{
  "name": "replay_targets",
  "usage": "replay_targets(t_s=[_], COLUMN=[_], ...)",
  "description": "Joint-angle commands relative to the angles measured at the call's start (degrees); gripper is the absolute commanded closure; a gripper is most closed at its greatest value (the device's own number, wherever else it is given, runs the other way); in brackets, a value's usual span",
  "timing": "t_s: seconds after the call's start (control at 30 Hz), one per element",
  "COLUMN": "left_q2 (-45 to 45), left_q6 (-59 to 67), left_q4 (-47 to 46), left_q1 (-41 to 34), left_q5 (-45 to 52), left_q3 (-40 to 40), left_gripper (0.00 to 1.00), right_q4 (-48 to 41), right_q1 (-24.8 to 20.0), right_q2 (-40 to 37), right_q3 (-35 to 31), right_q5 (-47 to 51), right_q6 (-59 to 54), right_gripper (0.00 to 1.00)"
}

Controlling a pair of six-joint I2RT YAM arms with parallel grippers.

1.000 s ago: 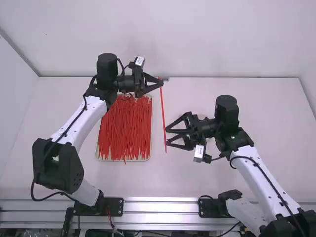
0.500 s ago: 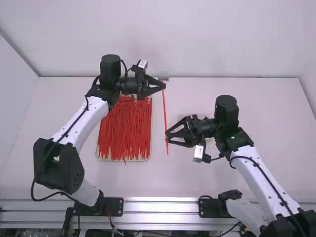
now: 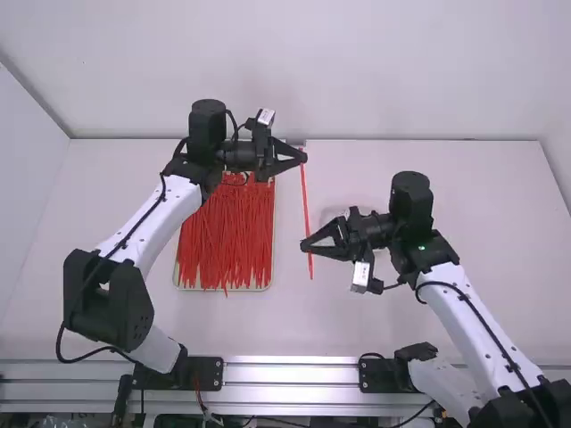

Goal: Fasten the cable tie

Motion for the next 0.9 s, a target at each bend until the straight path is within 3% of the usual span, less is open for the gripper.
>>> replay_targets(t_s=[0.0,0.83,0.87], left_q2=[-0.2,-0.2,-0.2], left_q6=[0.5,3.69,3.72], left_q4=[0.2,0.17,0.15], left_q1=[-0.15,-0.15,-0.15], left_q5=[0.02,-1.25,-1.25], left_q3=[1.33,1.33,1.33], left_gripper=[0.99,0.98,0.98], right_q4=[-0.11,-1.44,-1.49], right_q1=[0.42,0.22,0.22], right_q2=[0.31,0.31,0.28], right_q3=[-0.39,-0.39,-0.39], right_q5=[-1.31,-1.42,-1.4], right_q6=[0.42,0.39,0.37], right_gripper=[1.0,1.0,0.97])
